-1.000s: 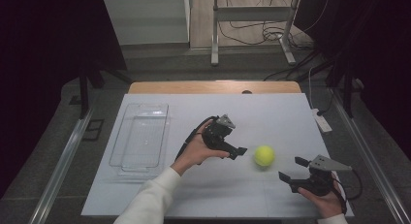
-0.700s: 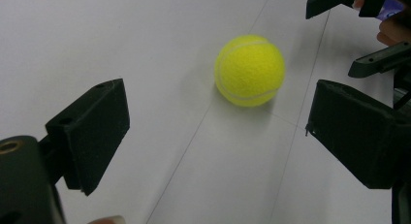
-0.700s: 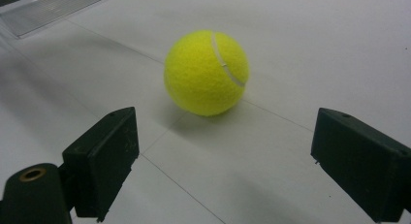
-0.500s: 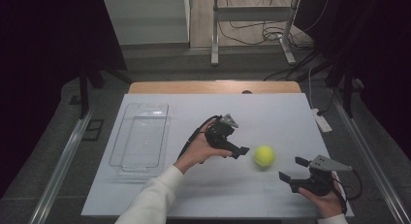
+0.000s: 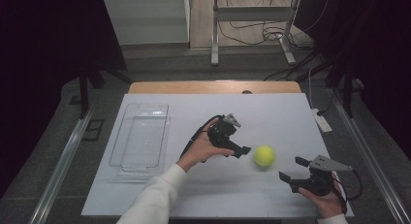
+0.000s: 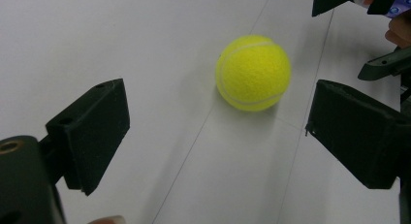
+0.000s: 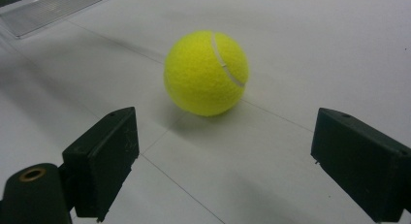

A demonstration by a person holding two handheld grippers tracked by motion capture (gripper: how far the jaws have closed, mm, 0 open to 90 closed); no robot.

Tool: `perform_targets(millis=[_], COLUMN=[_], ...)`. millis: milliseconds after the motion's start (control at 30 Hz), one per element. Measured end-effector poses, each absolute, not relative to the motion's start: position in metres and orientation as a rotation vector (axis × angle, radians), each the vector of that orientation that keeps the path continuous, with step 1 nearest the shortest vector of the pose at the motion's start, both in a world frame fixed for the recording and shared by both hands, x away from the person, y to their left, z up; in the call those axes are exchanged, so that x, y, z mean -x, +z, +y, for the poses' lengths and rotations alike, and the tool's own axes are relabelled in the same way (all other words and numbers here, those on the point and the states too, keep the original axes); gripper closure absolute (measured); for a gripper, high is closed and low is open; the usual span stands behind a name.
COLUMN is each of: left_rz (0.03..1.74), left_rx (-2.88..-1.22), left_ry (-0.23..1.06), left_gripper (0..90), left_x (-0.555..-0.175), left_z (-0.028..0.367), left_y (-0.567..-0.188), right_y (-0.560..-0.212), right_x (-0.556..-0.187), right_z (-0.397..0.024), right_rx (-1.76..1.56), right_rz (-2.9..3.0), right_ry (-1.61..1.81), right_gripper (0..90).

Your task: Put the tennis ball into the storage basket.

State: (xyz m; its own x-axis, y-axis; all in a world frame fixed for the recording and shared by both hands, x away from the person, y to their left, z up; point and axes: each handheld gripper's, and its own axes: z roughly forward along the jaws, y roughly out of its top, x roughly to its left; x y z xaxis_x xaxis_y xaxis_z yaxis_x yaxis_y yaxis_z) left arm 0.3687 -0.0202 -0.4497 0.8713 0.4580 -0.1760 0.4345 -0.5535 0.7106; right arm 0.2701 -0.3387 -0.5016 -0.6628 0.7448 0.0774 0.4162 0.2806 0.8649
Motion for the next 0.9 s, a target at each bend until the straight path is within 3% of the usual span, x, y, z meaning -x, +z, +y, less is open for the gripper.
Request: perform_targets(millis=[900], left_rz=[0.608], left_rx=[-2.256], left_ry=[0.017], left_gripper=[8.5], left_x=[-0.375], left_z=[-0.037], left_y=[-0.448], right_y=[-0.502], right_x=[-0.27], right_z=[-0.339], right_rx=[-1.054], right_rz=[2.216], right_ry=[1.333], right_gripper=[9.9])
